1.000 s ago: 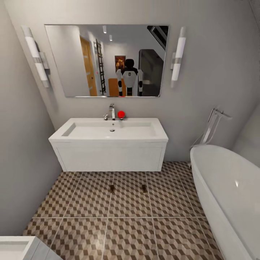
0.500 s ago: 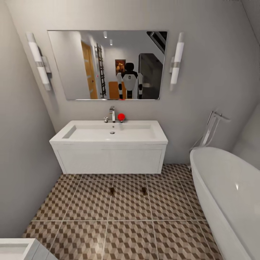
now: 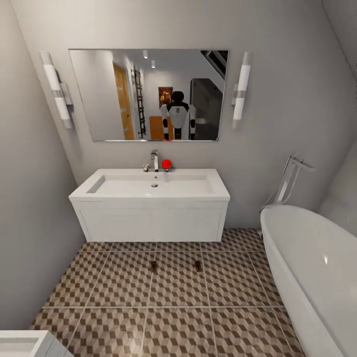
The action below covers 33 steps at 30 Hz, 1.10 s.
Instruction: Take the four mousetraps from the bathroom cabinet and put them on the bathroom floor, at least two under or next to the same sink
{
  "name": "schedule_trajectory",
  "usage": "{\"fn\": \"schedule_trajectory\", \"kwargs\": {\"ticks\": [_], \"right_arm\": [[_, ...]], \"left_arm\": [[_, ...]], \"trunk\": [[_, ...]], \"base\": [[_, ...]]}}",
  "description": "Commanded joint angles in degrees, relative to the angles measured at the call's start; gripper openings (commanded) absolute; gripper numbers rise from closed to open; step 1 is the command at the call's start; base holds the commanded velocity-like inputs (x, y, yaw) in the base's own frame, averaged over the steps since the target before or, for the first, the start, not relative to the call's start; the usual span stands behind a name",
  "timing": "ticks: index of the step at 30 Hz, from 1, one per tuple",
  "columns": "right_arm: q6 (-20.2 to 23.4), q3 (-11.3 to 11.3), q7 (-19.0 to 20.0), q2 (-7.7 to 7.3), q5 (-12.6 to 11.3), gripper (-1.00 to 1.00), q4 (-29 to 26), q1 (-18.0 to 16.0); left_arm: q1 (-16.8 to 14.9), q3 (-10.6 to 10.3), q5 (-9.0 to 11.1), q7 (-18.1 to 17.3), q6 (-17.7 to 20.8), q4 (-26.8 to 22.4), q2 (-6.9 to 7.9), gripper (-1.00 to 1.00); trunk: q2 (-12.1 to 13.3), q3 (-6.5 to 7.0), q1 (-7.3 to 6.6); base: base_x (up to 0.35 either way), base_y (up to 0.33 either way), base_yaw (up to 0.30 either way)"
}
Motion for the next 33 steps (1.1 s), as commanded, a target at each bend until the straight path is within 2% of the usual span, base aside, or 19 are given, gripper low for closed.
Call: {"fn": "schedule_trajectory", "kwargs": {"ticks": [1, 33], "right_arm": [[-0.3, -0.3, -0.2, 0.00, 0.5, 1.00, 0.2, -0.1], [-0.2, -0.3, -0.1, 0.08, 0.5, 1.00, 0.2, -0.1]], "left_arm": [[0.0, -0.5, 0.6, -0.2, -0.3, 0.1, -0.01, 1.00], [0.3, -0.5, 0.6, -0.2, -0.5, 0.1, -0.01, 1.00]], "trunk": [[0.0, 0.03, 0.00], [0.0, 2.87, 0.00]], "base": [[0.000, 0.000, 0.000], [0.000, 0.000, 0.000]]}}
